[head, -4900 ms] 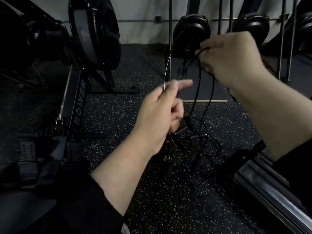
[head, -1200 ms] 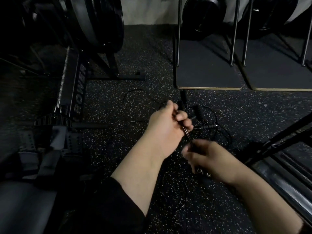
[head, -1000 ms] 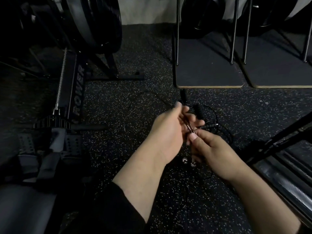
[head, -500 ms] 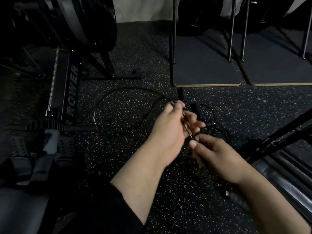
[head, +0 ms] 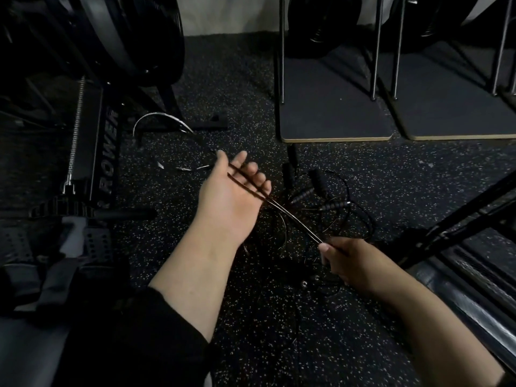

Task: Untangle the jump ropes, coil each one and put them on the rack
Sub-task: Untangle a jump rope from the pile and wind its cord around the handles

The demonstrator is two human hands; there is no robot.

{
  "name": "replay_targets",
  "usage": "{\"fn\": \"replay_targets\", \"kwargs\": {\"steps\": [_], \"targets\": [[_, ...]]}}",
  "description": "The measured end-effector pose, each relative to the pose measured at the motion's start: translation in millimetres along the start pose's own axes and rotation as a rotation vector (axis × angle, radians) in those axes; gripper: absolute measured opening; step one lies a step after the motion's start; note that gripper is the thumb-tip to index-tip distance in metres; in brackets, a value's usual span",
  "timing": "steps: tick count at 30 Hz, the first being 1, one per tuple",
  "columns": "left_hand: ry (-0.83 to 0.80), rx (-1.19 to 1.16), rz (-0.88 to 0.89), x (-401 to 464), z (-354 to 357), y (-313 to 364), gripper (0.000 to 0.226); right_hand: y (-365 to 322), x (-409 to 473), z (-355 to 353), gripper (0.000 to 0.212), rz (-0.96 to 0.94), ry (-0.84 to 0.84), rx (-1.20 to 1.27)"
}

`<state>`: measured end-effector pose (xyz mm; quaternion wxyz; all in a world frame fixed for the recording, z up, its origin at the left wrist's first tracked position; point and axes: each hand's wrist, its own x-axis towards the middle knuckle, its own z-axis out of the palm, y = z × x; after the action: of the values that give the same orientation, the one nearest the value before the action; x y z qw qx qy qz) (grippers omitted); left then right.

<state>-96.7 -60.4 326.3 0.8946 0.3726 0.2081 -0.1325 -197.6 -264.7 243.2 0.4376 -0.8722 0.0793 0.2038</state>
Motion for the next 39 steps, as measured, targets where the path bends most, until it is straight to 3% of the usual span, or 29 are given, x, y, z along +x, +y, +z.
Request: {"fn": "replay_targets", "kwargs": {"steps": [3,8,11,14,18,23,25,32,36,39], "targets": [[-0.024,0.093,0.007,1,-1,-4,0.048,-4,-2,0,0.036,0.005,-0.027,-0.046],[-0.119,0.242,-0.069,-10,2,-20,0.031,-16,-8,-1,0.033,-0.131,-0.108,0.115],[-0.169,0.344,-0.149,-21,8,-37,0.027,-31,-9,1,0.042,-0.205,-0.047,0.249],[-0.198,0.408,-0.167,-24,10,-53,0.028,-34,-8,4,0.036,-0.204,0.046,0.356],[-0.150,0.330,-0.139,-19,8,-53,0.026,-34,-8,3,0.031,-0.187,0.067,0.346],[-0.123,0.240,-0.208,-15,6,-42,0.047,-35,-12,-4,0.034,-0.167,0.026,0.258],[-0.118,0.250,-0.232,-14,2,-44,0.046,-36,-13,-4,0.034,-0.128,-0.008,0.280],[-0.188,0.638,-0.155,-12,-8,-53,0.030,-47,-12,2,0.013,-0.194,0.079,0.409],[-0.070,0.986,0.145,-3,-20,-51,0.022,-46,-8,1,0.020,-0.206,0.159,0.365],[-0.120,0.957,0.153,-1,-21,-47,0.013,-46,-10,0,0.026,-0.194,0.151,0.350]]}}
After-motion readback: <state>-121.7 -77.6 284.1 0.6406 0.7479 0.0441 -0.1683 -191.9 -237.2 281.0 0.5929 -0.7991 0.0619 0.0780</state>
